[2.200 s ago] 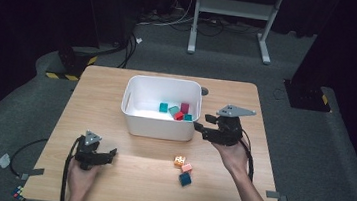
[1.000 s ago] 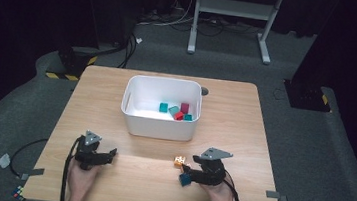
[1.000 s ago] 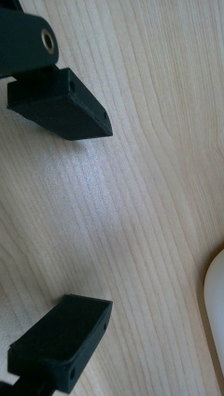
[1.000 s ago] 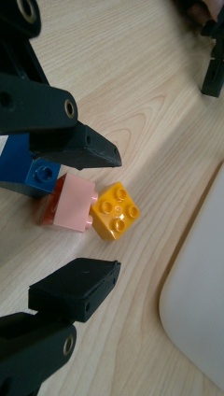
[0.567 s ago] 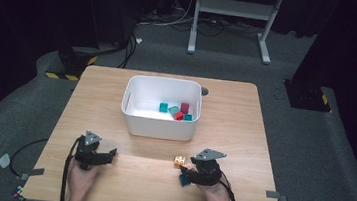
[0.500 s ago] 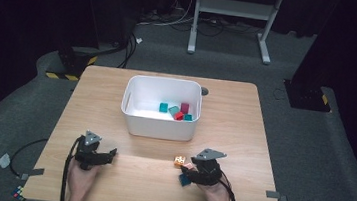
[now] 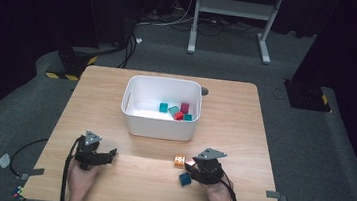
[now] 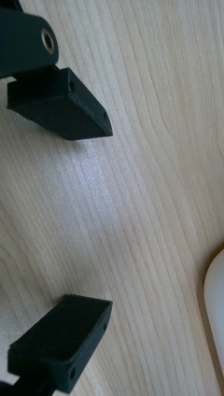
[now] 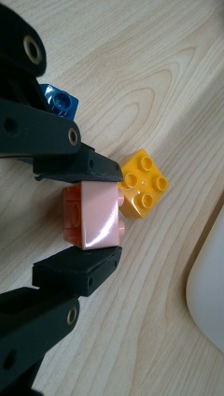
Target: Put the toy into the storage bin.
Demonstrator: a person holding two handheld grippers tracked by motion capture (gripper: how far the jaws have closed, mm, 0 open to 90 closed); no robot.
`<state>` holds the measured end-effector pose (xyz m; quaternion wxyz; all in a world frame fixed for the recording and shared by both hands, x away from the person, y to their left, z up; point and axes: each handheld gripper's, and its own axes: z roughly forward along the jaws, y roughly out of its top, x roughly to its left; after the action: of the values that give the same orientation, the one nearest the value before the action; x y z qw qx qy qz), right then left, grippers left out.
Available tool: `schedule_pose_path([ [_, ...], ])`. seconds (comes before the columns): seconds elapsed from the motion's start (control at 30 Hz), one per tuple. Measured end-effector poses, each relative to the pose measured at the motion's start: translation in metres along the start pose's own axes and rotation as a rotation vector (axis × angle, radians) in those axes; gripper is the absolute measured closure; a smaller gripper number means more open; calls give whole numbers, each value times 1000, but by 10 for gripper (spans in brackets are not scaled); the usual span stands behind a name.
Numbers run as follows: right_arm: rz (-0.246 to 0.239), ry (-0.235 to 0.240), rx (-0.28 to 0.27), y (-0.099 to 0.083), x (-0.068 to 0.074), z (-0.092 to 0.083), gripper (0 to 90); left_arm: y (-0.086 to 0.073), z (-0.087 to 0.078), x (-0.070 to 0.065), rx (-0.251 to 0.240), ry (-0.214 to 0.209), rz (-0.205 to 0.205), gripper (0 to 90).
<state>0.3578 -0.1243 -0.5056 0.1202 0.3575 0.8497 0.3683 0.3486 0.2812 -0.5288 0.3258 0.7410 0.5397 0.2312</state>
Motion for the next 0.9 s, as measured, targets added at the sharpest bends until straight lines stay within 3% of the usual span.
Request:
schedule_pose_path([
  [0.4,-9,-15,-39,8,-4,-13,584,0,0,0,-1,0,-1,144],
  [0.9,4,-9,-94,33,-19,-38,584,0,0,0,-2,0,-3,144],
])
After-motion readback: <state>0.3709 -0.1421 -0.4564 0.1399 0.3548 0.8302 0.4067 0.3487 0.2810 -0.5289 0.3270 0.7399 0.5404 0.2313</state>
